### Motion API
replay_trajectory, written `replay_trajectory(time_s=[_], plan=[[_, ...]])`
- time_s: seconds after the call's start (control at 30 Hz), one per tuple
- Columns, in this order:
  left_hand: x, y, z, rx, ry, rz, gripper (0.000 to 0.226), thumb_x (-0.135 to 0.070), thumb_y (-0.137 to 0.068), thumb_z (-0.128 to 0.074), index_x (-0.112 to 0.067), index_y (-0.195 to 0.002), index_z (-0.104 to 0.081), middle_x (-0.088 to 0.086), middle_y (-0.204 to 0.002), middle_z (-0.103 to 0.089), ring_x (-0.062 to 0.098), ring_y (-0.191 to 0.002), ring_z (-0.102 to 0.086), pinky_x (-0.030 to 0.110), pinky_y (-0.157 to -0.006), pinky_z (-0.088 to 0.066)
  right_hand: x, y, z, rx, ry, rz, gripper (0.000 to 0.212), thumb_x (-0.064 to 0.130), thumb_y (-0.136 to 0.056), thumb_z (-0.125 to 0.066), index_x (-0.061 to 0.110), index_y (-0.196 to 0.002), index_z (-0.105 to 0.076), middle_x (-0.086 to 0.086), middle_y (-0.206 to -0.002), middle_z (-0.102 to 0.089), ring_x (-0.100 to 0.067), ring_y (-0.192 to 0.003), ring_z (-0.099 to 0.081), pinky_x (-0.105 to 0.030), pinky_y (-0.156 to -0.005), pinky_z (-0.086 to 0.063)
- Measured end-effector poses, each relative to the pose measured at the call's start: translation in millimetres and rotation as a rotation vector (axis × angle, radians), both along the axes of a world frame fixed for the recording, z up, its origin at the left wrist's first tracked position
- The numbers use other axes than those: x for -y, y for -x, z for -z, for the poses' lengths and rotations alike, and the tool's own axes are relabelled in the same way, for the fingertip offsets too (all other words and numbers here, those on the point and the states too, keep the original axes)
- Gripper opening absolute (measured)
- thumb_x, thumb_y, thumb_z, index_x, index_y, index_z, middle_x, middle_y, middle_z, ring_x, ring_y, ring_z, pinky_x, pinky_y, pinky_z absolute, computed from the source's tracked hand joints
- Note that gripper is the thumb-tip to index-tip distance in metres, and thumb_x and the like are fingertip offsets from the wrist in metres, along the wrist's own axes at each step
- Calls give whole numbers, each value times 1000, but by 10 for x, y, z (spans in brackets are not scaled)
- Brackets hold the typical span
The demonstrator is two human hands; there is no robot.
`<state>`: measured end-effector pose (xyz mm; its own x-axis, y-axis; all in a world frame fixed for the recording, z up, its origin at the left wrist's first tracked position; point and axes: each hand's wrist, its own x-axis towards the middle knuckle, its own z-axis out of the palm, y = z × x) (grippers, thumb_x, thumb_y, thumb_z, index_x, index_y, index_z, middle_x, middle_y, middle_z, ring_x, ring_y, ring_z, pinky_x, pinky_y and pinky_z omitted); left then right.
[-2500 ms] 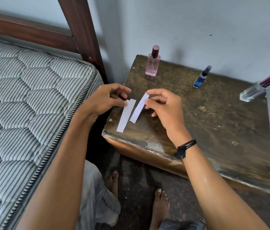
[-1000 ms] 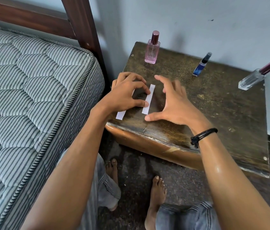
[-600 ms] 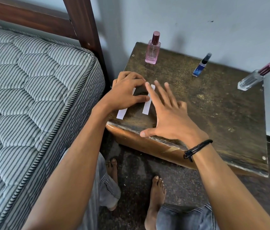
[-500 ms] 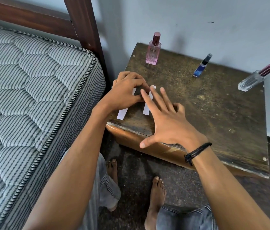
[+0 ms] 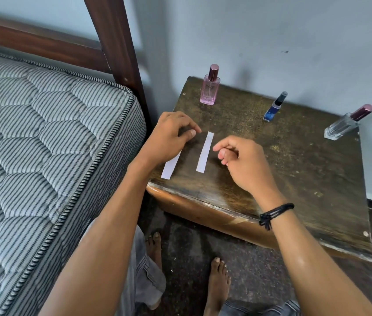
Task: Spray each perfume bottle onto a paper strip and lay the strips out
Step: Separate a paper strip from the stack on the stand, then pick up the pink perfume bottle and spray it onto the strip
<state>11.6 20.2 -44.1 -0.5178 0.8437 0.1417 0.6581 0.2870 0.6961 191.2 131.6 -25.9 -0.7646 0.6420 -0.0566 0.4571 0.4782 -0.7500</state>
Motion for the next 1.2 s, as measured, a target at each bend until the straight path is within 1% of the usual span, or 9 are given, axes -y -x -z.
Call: replay_trajectory(time_s=[0.2,0.37,0.5,0.6,0.73,0.87,0.97,1.1,1.2], plan=[[-26,-42,-16,-3,-45,-64,15,-14,-97,-62,-19,-102,-76,-5,-94,-65,12,-101,-46,21,-89,-33,45,67,11,100,-84,-6,28,13,-108,-44,25,-107,-69,7,-69,-57,-8,-52,-46,-25,-50,-30],[-56,-34,4,25,-109,-154,15,-23,-95,-67,-20,-108,-73,-11,-100,-64,18,-105,-57,36,-95,-49,60,71,-41,229,-166,29,28,12,-107,-39,20,-108,-66,0,-105,-71,-23,-88,-64,-35,-72,-40],[-142,8,10,85,-141,-229,35,-22,-92,-69,-21,-127,-65,-11,-108,-59,17,-110,-58,42,-101,-49,55,23,-65,321,-242,58,26,14,-105,-38,14,-109,-64,-7,-111,-72,-36,-100,-66,-41,-77,-43],[-297,37,-44,162,-116,-274,59,-25,-92,-71,-19,-146,-48,-5,-125,-52,14,-116,-54,36,-105,-46,60,26,-103,352,-285,90,36,29,-110,-33,11,-106,-63,-12,-102,-71,-41,-96,-66,-42,-73,-42],[-636,95,-112,223,-47,-306,88,-38,-86,-75,-17,-157,-27,5,-151,-39,21,-134,-47,42,-112,-41,31,34,-137,298,-346,183,56,53,-109,-30,19,-68,-48,-3,-71,-61,-36,-73,-65,-37,-61,-44],[-958,93,-127,233,-38,-317,98,-47,-80,-79,-16,-156,-26,7,-152,-41,23,-136,-46,42,-113,-39,-37,-13,-97,261,-395,186,52,54,-107,-36,20,-69,-44,2,-65,-54,-31,-65,-61,-34,-55,-41],[-1097,87,-116,226,-57,-392,88,-61,-70,-75,-25,-143,-43,-4,-136,-58,17,-121,-59,42,-104,-47,-61,-19,-73,243,-417,173,41,46,-109,-37,18,-82,-50,2,-72,-56,-32,-72,-63,-35,-57,-40],[-1119,70,-195,154,-57,-452,41,-45,-82,-75,-24,-115,-62,-15,-111,-69,12,-108,-63,29,-85,-40,-56,6,-121,213,-391,164,29,33,-111,-37,14,-102,-57,-4,-91,-67,-35,-85,-66,-38,-62,-38],[-1075,76,-253,159,-55,-458,35,-42,-81,-78,-22,-108,-67,-14,-95,-66,12,-99,-65,27,-82,-41,-35,-9,-134,241,-330,129,18,14,-106,-45,15,-117,-59,-6,-110,-70,-35,-97,-66,-36,-67,-37]])
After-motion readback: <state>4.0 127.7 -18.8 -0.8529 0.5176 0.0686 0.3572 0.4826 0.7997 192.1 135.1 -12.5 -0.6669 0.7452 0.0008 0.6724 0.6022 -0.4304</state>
